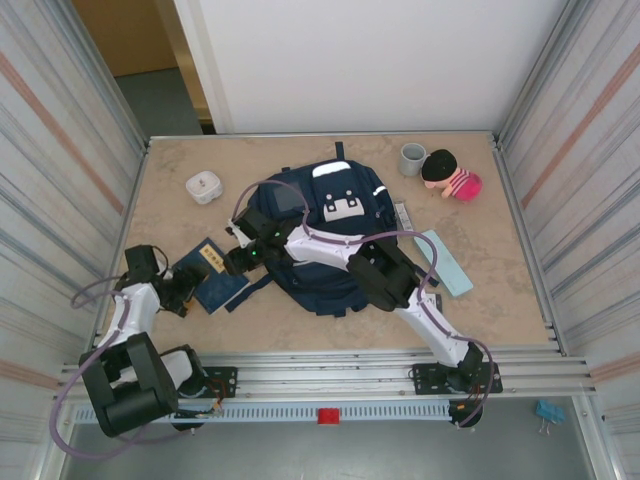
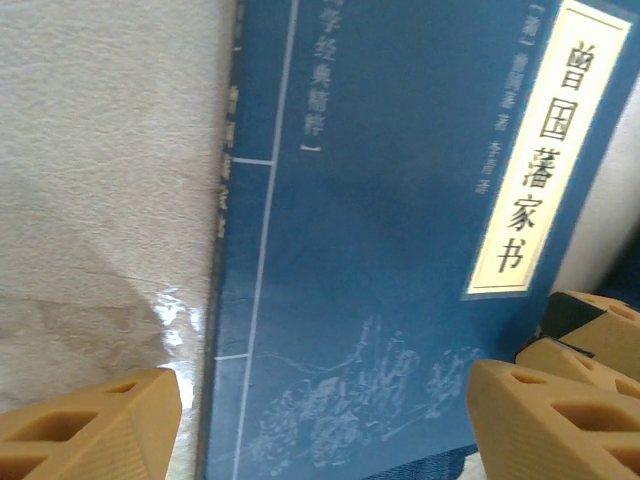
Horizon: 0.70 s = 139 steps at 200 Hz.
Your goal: Pack books, pencil case, and school supplies into a backpack
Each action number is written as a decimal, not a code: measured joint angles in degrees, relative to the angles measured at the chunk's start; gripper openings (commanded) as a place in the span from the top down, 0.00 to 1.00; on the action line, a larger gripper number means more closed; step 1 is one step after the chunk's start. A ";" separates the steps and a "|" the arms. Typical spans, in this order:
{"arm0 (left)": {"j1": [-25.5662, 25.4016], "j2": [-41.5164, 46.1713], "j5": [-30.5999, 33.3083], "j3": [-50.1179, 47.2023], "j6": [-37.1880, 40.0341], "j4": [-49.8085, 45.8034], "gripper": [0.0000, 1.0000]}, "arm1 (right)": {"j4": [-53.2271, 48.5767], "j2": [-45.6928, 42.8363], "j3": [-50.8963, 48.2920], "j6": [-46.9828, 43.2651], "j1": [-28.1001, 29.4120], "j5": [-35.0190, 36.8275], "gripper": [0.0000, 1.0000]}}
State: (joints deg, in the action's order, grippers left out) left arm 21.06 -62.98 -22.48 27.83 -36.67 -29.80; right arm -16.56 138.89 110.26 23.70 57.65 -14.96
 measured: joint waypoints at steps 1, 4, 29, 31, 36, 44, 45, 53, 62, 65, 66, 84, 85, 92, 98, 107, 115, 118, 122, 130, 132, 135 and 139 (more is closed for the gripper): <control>0.00 0.00 0.02 -0.02 0.00 0.02 0.24 | -0.02 0.02 0.02 -0.02 0.02 0.00 0.50; 0.00 -0.02 0.15 -0.11 0.00 0.04 0.24 | -0.09 0.11 0.15 -0.07 0.07 0.00 0.50; 0.00 -0.35 1.09 -0.94 0.02 0.98 0.25 | 0.00 0.92 0.68 -0.55 0.66 0.20 0.60; 0.00 -0.46 1.09 -1.03 0.00 1.20 0.25 | 0.00 0.92 0.68 -0.70 0.63 0.13 0.61; 0.00 -0.81 1.11 -1.20 0.00 1.53 0.25 | -0.09 0.96 0.74 -0.66 0.63 0.11 0.63; 0.02 -1.31 1.01 -1.22 0.00 1.79 0.27 | -0.13 1.07 0.74 -0.72 0.63 0.02 0.67; 0.04 -1.33 1.01 -1.22 -0.02 1.81 0.27 | -0.13 1.14 0.74 -0.92 0.63 0.02 0.67; 0.26 -1.57 0.85 -1.22 0.00 1.90 0.27 | -0.15 1.25 0.79 -1.03 0.59 0.13 0.70; 0.42 -1.70 0.61 -1.22 0.00 1.92 0.28 | -0.24 1.36 0.87 -0.94 0.50 0.15 0.73; 0.44 -1.70 0.55 -1.22 -0.02 1.92 0.28 | -0.24 1.36 0.90 -0.96 0.46 0.15 0.73; 0.46 -1.70 0.52 -1.22 -0.02 1.92 0.28 | -0.24 1.38 0.90 -1.05 0.46 0.15 0.74; 0.55 -1.55 -0.37 -1.25 -0.02 2.62 0.29 | -0.26 1.46 0.96 -0.66 0.46 -0.20 0.78; 0.55 -1.53 -0.48 -1.27 -0.02 2.67 0.29 | -0.24 1.46 0.96 -0.68 0.46 -0.24 0.78; 0.52 -1.38 -1.20 -1.33 -0.04 3.39 0.29 | -0.24 1.46 0.98 -0.46 0.46 -0.37 0.79; 0.46 -1.07 -1.81 -1.36 -0.07 3.85 0.29 | -0.24 1.46 0.98 -0.26 0.44 -0.46 0.80; 0.44 -0.42 -2.08 -1.40 -0.24 4.07 0.29 | -0.26 1.44 0.98 -0.22 0.33 -0.68 0.81; 0.55 0.17 -2.21 -1.40 -0.39 4.24 0.29 | -0.33 1.44 0.98 -0.17 0.17 -0.94 0.82; 0.55 0.39 -2.29 -1.40 -0.48 4.33 0.29 | -0.33 1.44 0.98 -0.17 0.09 -1.11 0.82; 0.55 0.63 -2.49 -1.40 -0.52 4.37 0.29 | -0.35 1.46 0.98 -0.13 0.02 -1.18 0.82; 0.55 1.09 -2.91 -1.40 -0.68 4.48 0.29 | -0.44 1.46 0.98 0.02 -0.17 -1.36 0.83; 0.55 1.22 -3.04 -1.40 -0.72 4.50 0.29 | -0.44 1.46 0.98 0.07 -0.22 -1.40 0.83; 0.55 1.38 -3.17 -1.40 -0.79 4.52 0.29 | -0.44 1.44 0.98 0.17 -0.31 -1.42 0.83; 0.55 1.62 -3.39 -1.40 -0.87 4.57 0.29 | -0.44 1.46 0.98 0.22 -0.37 -1.53 0.83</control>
State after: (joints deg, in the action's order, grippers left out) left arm 21.61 -61.36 -25.87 26.44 -37.54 -25.23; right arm -16.99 140.35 111.24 23.92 57.28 -16.49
